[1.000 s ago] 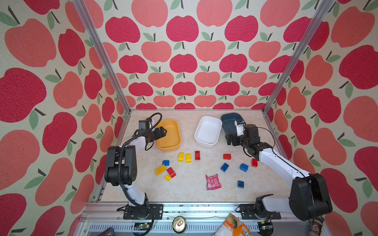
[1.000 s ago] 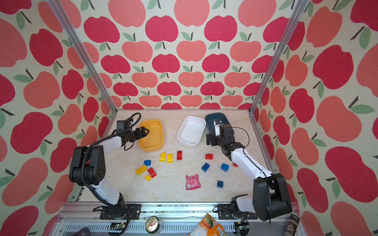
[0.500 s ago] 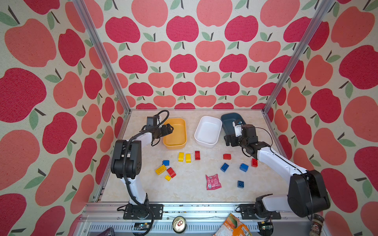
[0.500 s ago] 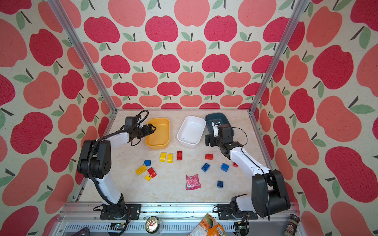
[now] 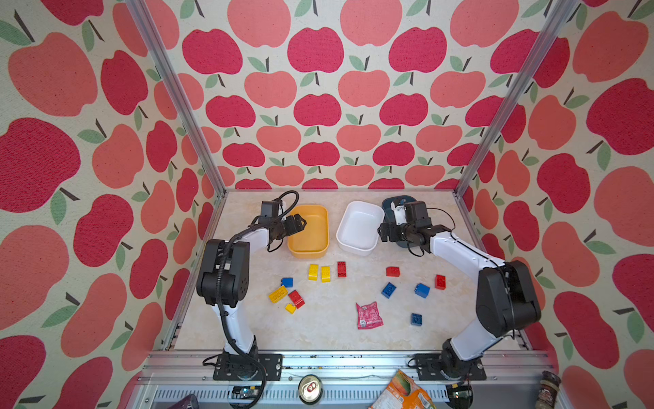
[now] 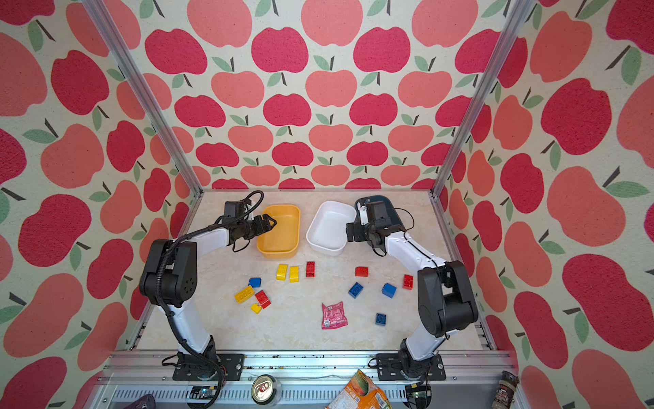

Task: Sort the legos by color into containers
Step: 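Move the right gripper over the white bin while the left hovers by yellow, then grasp the white bin rim with the right gripper and drag it toward the yellow bin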

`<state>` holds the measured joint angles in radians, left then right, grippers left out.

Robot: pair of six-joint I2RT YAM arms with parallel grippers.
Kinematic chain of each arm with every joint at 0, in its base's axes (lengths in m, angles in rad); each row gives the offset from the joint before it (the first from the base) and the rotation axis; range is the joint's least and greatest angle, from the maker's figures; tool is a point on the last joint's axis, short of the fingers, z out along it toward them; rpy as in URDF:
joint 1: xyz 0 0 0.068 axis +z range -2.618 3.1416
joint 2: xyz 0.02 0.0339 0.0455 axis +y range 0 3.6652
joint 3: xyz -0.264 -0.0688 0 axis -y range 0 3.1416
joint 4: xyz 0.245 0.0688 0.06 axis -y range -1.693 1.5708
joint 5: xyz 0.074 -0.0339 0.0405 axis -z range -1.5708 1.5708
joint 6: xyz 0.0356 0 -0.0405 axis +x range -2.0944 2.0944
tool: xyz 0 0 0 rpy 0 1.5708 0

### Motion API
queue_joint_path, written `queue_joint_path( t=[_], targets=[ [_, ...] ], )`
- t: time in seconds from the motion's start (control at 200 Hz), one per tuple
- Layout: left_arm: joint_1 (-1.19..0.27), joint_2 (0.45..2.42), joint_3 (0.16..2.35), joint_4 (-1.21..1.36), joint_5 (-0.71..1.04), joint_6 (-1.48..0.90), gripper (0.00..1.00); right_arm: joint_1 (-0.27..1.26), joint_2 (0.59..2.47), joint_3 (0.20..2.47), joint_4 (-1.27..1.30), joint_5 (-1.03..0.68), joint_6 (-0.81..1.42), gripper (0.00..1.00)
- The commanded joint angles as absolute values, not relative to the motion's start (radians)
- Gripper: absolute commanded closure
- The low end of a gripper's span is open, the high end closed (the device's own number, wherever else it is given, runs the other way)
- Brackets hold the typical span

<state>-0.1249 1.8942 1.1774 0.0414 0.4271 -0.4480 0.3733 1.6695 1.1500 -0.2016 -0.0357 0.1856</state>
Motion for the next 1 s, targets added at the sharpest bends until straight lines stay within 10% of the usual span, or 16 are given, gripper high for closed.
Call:
queue_joint_path(
  t=[0.0,0.995],
  targets=[
    [-0.118,1.878,1.162,0.062,0.417,-0.465,0.15,0.383,1.741,1.220,-0.295,-0.087,0.255,0.16],
    [0.007,1.696,1.002,0.115,0.441,-0.448,0.13,0.407,1.962,1.376,-0.354,-0.080,0.319,0.76]
  ],
)
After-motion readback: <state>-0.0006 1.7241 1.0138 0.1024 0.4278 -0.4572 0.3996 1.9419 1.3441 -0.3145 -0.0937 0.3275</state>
